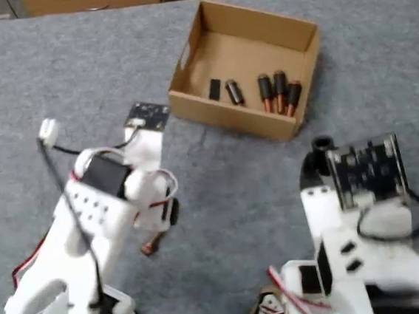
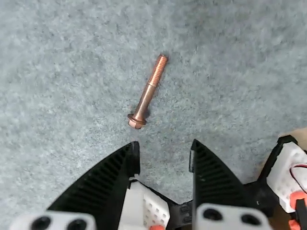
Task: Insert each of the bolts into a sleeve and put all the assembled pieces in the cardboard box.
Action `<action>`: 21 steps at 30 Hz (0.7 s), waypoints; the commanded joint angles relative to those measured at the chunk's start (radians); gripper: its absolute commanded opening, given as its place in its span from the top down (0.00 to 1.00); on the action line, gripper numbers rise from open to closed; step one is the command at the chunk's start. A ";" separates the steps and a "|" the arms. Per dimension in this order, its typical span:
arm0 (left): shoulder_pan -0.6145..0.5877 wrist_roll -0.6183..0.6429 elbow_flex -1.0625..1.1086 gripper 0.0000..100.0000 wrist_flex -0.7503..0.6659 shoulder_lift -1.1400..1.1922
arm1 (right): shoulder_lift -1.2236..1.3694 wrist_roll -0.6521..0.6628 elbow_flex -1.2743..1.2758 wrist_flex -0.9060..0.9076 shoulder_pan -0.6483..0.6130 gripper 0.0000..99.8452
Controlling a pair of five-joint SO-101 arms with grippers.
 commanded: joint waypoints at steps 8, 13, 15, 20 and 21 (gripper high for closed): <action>-0.146 -0.157 0.021 0.82 -0.219 0.254 | 0.156 -0.006 -0.002 -0.184 0.012 1.00; -0.084 -0.184 0.175 0.82 -0.334 0.292 | 0.202 -0.006 -0.002 -0.193 0.012 1.00; -0.049 -0.192 0.207 0.82 -0.341 0.286 | 0.219 -0.006 -0.001 -0.193 0.012 1.00; 0.002 -0.224 0.267 0.82 -0.387 0.291 | 0.248 -0.006 -0.001 -0.195 0.012 1.00; 0.002 -0.227 0.285 0.82 -0.419 0.291 | 0.248 -0.006 -0.001 -0.195 0.012 1.00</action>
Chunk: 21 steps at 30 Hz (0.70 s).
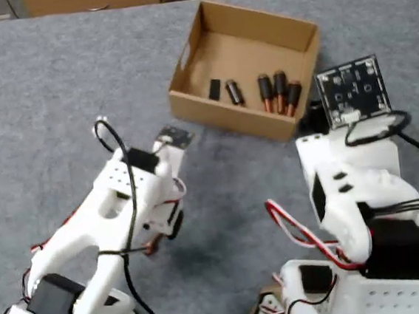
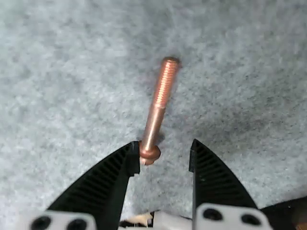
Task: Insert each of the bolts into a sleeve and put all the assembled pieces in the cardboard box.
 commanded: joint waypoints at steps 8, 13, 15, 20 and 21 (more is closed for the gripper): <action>0.012 -0.058 0.098 0.82 -0.149 -0.002 | 0.012 -0.006 -0.004 -0.031 0.012 1.00; 0.011 -0.115 0.110 0.82 -0.149 -0.002 | 0.013 -0.006 -0.002 -0.031 0.012 1.00; 0.009 -0.129 0.135 0.82 -0.178 -0.002 | 0.013 -0.006 -0.002 -0.031 0.012 1.00; 0.011 -0.158 0.201 0.82 -0.227 -0.002 | 0.010 -0.006 -0.002 -0.031 0.012 1.00; 0.011 -0.173 0.207 0.82 -0.233 -0.002 | 0.008 -0.006 -0.002 -0.029 0.012 1.00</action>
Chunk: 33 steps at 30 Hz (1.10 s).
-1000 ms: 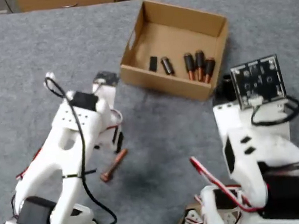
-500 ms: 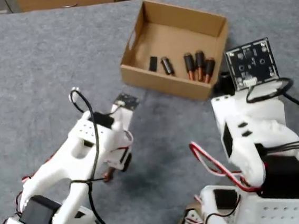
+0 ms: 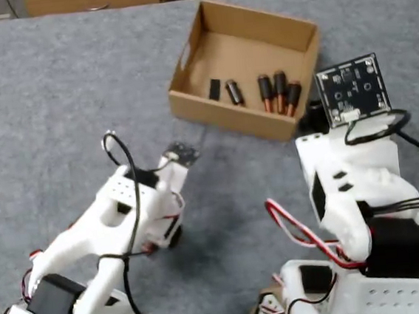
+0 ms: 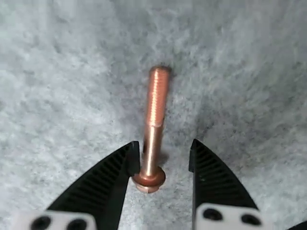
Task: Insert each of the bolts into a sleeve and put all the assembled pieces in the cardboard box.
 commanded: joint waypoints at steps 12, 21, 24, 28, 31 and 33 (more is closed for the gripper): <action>0.005 -0.175 0.114 0.97 -0.239 -0.001 | 0.001 -0.006 -0.002 -0.026 0.010 1.00; 0.005 -0.176 -0.046 0.98 0.052 -0.004 | 0.001 -0.005 -0.002 -0.023 0.010 1.00; 0.005 -0.178 -0.189 0.98 0.218 -0.012 | 0.001 -0.005 -0.002 -0.025 0.005 1.00; 0.005 -0.236 -0.361 0.98 0.362 -0.005 | 0.001 -0.005 -0.001 -0.023 0.008 1.00; -0.026 -0.391 -0.437 0.98 0.376 -0.004 | 0.001 -0.005 -0.001 -0.011 0.010 1.00; -0.061 -0.482 -0.482 0.98 0.374 -0.004 | 0.001 -0.005 -0.001 0.015 0.010 1.00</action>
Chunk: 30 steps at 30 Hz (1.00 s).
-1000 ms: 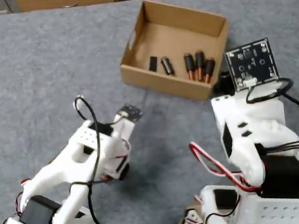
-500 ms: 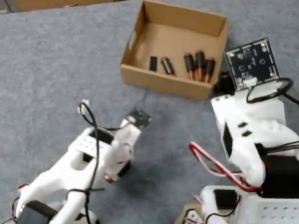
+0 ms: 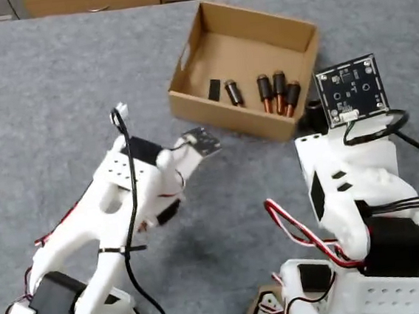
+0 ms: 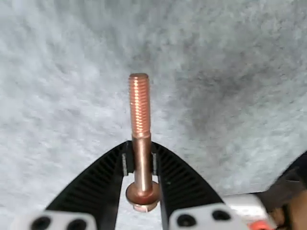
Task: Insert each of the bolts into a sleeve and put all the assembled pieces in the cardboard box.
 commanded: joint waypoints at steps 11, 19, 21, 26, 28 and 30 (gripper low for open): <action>-0.155 -0.760 -0.137 0.98 0.012 -0.004 | 0.001 0.086 0.042 0.025 0.008 1.00; -0.152 -1.011 0.115 0.98 -0.371 -0.004 | 0.001 0.086 0.047 0.028 0.004 1.00; -0.150 -1.034 0.199 0.98 -0.496 -0.004 | 0.001 0.086 0.047 0.029 0.004 1.00; -0.164 -1.272 0.339 0.98 -0.647 -0.005 | 0.005 0.086 0.048 0.028 0.004 1.00; -0.176 -1.395 0.354 0.98 -0.649 -0.005 | 0.005 0.086 0.048 0.029 0.004 1.00; -0.164 -1.470 0.358 0.98 -0.649 -0.004 | 0.005 0.086 0.048 0.031 0.004 1.00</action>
